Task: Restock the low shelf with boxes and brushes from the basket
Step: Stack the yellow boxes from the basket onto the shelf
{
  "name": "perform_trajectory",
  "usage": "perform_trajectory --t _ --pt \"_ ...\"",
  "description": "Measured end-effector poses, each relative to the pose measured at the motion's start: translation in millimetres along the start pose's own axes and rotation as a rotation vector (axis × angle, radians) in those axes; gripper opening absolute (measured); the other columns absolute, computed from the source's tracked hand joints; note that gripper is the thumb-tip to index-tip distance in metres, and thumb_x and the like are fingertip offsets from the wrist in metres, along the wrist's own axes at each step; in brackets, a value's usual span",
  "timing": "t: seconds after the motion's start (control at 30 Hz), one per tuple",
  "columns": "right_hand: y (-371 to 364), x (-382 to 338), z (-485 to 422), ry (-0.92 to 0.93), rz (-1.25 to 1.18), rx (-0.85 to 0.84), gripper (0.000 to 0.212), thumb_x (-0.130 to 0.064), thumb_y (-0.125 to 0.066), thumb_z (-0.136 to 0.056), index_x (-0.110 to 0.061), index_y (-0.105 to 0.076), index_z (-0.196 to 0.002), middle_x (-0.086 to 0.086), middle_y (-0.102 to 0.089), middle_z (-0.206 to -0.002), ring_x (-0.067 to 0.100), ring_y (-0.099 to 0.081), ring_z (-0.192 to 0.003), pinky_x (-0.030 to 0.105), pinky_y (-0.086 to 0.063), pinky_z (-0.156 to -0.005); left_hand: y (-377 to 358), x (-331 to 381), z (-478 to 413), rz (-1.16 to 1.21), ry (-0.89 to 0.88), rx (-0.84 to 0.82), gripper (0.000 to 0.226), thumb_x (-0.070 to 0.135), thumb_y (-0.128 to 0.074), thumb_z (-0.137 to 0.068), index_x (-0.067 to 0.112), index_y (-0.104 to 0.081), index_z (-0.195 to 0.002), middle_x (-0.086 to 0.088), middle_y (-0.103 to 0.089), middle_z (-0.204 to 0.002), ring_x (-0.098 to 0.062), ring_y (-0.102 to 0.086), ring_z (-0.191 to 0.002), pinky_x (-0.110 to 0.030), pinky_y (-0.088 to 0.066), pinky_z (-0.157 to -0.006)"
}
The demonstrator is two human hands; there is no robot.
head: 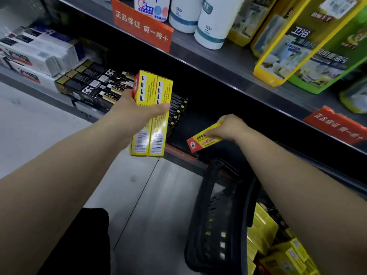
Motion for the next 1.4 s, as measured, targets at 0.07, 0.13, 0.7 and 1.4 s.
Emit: perform_trajectory --t 0.07,0.13,0.7,1.4 --pt "-4.1 -8.0 -17.8 0.010 0.100 -0.029 0.032 -0.038 -0.075 -0.070 -0.012 -0.064 -0.084 0.005 -0.064 -0.082 0.018 -0.060 -0.072 0.025 -0.047 -0.060 1.6 -5.7 -3.6 0.040 0.027 0.015 0.067 0.041 -0.079 -0.069 0.022 -0.049 -0.126 0.004 -0.065 -0.110 -0.021 -0.061 -0.101 -0.045 -0.045 -0.094" --pt "-15.6 -13.1 -35.1 0.049 0.157 -0.094 0.034 -0.033 -0.075 -0.071 -0.008 -0.065 -0.091 0.008 -0.067 -0.091 0.021 -0.064 -0.077 0.027 -0.051 -0.064 3.3 -10.4 -6.1 0.097 0.060 0.029 0.064 0.037 -0.079 -0.069 0.021 -0.050 -0.124 0.004 -0.067 -0.110 -0.021 -0.063 -0.101 -0.050 -0.046 -0.096" --pt "-102.0 -10.5 -57.4 0.250 0.601 -0.329 0.056 -0.027 -0.059 -0.088 -0.010 -0.036 -0.135 0.013 -0.052 -0.130 0.030 -0.053 -0.112 0.028 -0.039 -0.077 -8.3 -19.6 -8.7 0.271 0.139 -0.015 0.022 0.027 -0.073 -0.078 0.022 -0.061 -0.097 0.003 -0.073 -0.092 -0.015 -0.070 -0.083 -0.036 -0.053 -0.071" --pt "-15.2 -86.3 48.8 0.344 -1.190 -0.650 0.041 -0.010 -0.051 -0.084 -0.024 -0.052 -0.123 0.011 -0.062 -0.120 0.028 -0.062 -0.109 0.041 -0.054 -0.087 -32.8 -22.4 0.2 0.358 0.263 -0.243 0.026 0.031 -0.072 -0.074 0.014 -0.067 -0.093 -0.004 -0.076 -0.083 -0.018 -0.073 -0.071 -0.028 -0.057 -0.051"
Point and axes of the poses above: each hand's wrist, its own z-axis away from the middle knuckle, its own y-axis out of the back of the hand, x = y × z, the point moved 6 cm from there along -z, towards the middle knuckle
